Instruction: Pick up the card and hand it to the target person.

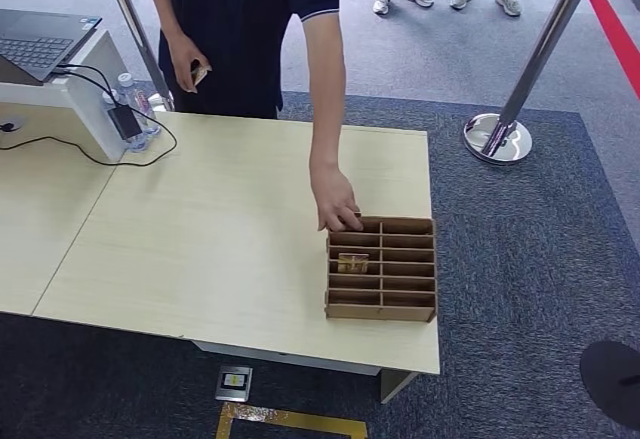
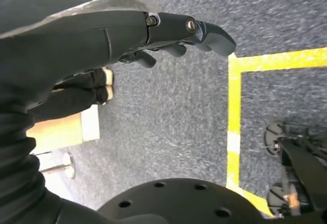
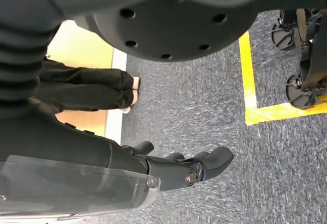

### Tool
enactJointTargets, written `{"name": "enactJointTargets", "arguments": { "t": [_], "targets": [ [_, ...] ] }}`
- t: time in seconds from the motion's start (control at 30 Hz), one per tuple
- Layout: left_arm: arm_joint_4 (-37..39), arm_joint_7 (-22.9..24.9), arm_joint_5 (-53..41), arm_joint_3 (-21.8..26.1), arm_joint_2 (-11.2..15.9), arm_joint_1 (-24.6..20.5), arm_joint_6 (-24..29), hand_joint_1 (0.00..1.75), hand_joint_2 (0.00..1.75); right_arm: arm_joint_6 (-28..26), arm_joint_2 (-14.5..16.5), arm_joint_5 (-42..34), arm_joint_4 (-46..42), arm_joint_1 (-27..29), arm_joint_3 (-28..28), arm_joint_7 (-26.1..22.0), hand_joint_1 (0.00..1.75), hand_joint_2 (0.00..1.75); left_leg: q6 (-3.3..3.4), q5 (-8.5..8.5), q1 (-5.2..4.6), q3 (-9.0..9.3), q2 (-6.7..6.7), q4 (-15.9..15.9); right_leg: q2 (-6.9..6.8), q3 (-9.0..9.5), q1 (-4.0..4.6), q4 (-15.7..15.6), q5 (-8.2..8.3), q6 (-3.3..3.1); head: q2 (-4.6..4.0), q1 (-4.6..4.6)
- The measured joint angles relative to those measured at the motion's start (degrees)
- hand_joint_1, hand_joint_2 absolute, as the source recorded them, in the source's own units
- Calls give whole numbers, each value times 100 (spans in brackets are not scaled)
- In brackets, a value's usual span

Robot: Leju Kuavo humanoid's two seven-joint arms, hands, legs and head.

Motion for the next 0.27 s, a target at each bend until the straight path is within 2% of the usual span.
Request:
{"name": "enactJointTargets", "arguments": {
  "t": [0.03,0.07,0.27],
  "targets": [
    [-8,0,135,-118,16,27,-16,0,44,15,-20,-71,-4,16,64,-25,0,0,0,0,0,0,0,0,0,0,0,0,0,0,0,1],
    [-18,0,269,-235,34,52,-33,0,0,27,-40,-145,-12,33,136,-50,0,0,0,0,0,0,0,0,0,0,0,0,0,0,0,1],
    [-87,-3,987,-883,123,191,-120,0,0,88,-154,-531,-76,154,550,-177,0,0,0,0,0,0,0,0,0,0,0,0,0,0,0,1]
  ]
}}
